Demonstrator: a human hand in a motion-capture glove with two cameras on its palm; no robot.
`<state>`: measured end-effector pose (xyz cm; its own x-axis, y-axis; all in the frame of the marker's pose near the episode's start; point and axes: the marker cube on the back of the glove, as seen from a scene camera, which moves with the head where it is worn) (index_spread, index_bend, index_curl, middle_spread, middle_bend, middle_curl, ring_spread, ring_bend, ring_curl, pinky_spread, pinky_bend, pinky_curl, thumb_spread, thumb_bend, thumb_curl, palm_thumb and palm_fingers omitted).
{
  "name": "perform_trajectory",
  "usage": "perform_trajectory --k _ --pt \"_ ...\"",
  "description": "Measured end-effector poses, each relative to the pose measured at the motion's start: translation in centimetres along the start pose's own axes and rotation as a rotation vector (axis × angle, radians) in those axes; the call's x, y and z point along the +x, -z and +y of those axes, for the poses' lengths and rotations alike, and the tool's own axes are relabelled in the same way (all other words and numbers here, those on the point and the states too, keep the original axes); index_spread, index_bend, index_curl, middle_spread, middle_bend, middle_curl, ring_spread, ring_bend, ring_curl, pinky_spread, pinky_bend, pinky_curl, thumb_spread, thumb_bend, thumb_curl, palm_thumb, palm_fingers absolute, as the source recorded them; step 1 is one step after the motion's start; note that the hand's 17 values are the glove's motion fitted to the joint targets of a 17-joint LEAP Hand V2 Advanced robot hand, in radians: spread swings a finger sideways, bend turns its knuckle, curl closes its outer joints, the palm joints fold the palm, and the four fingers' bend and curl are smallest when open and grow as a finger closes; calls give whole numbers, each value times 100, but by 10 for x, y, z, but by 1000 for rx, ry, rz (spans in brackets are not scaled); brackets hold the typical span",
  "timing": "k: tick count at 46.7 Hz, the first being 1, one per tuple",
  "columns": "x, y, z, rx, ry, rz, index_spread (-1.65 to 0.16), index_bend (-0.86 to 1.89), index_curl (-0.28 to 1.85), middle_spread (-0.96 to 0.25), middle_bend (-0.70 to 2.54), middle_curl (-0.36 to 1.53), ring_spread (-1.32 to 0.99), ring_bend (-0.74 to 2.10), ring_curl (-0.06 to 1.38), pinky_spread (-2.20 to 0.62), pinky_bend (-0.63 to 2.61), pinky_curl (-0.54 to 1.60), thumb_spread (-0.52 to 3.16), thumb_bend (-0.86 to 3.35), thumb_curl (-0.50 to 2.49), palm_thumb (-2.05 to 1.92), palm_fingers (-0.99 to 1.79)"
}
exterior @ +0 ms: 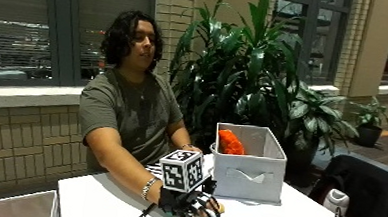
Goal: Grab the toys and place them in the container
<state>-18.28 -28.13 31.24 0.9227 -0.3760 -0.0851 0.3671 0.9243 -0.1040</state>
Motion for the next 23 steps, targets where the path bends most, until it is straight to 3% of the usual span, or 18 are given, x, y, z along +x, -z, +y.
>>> perform_trajectory --k 1,2,8,23 --pt "-2 1 -1 20 10 6 -40 78 56 -30 35 74 -22 37 48 -9 86 46 124 16 38 31 34" --pt "-3 3 -1 36 23 13 -40 79 57 -30 32 72 -22 30 44 -8 85 43 126 15 38 30 29" --pt "-9 32 9 118 123 7 -39 64 58 -39 43 80 -35 70 57 -19 93 46 120 27 49 55 60" --pt "-12 253 62 479 90 -221 -41 61 75 -52 56 95 -44 94 72 -28 110 54 108 26 62 64 56"
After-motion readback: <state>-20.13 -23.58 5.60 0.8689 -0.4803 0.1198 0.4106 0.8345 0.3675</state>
